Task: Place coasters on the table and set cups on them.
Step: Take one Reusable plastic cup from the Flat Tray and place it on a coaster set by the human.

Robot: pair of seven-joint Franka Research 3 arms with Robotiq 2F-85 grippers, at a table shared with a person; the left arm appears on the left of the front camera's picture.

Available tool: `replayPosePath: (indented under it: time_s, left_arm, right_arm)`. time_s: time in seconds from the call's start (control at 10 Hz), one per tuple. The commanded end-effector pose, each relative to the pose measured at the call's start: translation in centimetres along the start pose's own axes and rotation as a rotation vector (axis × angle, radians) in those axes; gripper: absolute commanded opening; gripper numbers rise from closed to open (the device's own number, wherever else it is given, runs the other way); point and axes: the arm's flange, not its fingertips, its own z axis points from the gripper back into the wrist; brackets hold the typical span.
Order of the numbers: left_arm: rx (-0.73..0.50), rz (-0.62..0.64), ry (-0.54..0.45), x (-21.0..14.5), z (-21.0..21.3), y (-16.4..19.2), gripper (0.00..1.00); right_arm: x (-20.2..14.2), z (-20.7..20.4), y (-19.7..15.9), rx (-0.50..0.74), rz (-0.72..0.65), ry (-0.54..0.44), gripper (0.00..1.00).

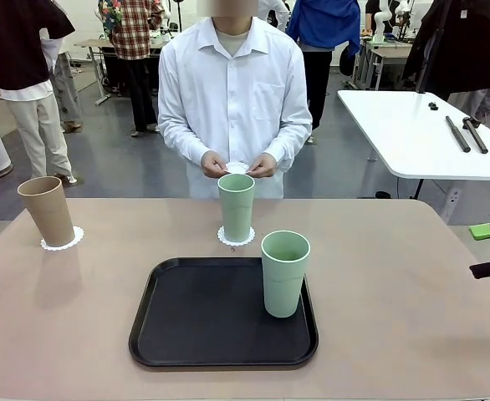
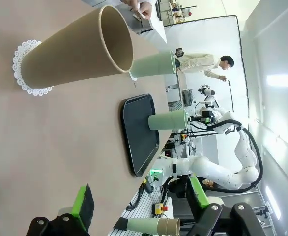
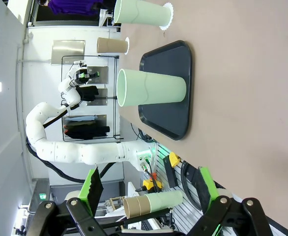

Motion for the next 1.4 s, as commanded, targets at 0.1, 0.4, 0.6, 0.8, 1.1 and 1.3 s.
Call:
replayPosePath:
  time_s: [0.1,0.4,0.6,0.8,1.1,1.3]
  left_arm:
    - [-0.002,0.003,-0.008,0.04,0.08,-0.08,1.00]
    - [-0.002,0.003,-0.008,0.04,0.08,-0.08,1.00]
    - [-0.002,0.003,-0.008,0.04,0.08,-0.08,1.00]
    - [-0.002,0.003,-0.008,0.04,0.08,-0.08,1.00]
    - [-0.002,0.003,-0.008,0.04,0.08,-0.08,1.00]
    - [-0.002,0.003,-0.008,0.04,0.08,-0.08,1.00]
  right_arm:
    - [0.16,-0.04,0.01,0.016,0.006,-0.002,1.00]
    - [0.16,-0.04,0.01,0.016,0.006,-0.002,1.00]
    - [0.16,-0.04,0.01,0.016,0.006,-0.002,1.00]
    - [0.16,-0.04,0.01,0.016,0.006,-0.002,1.00]
    - [0.16,-0.04,0.01,0.016,0.006,-0.002,1.00]
    - [0.16,-0.04,0.01,0.016,0.006,-0.002,1.00]
